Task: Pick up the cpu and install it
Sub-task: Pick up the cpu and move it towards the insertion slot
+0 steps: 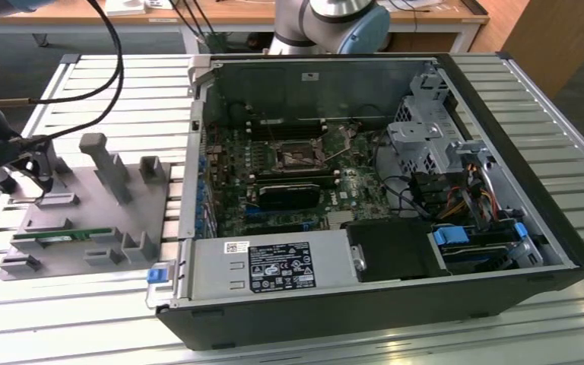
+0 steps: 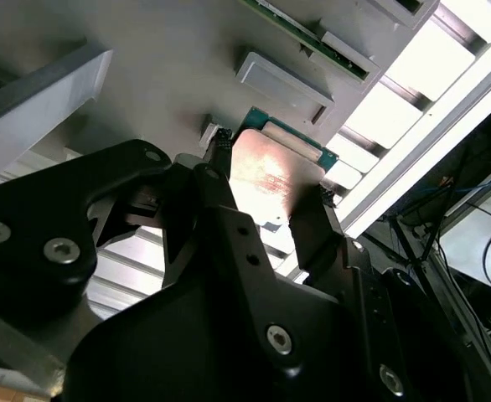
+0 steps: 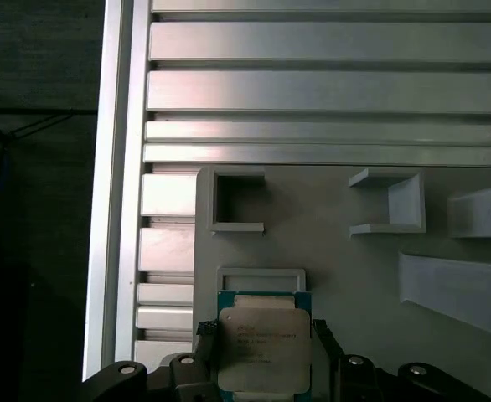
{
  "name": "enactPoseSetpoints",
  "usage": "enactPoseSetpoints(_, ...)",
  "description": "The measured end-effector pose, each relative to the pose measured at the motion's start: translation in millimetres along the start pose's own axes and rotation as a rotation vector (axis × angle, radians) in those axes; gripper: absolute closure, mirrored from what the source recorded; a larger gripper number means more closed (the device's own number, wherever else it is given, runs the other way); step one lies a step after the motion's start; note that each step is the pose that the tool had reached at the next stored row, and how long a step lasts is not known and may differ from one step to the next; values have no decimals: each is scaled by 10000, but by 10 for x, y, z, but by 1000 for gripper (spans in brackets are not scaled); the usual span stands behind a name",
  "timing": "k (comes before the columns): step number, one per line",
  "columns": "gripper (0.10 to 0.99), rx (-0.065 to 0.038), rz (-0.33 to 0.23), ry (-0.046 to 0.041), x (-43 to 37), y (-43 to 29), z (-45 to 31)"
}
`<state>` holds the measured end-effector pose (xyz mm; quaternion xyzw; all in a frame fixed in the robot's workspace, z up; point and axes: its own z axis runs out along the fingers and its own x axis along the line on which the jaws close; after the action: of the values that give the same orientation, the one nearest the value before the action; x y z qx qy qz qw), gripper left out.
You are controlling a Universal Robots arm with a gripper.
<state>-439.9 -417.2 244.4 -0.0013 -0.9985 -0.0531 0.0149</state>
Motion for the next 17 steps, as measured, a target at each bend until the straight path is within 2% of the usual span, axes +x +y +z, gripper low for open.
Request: enactPoseSetpoints(17,557,-2,0,0,5,18,-168)
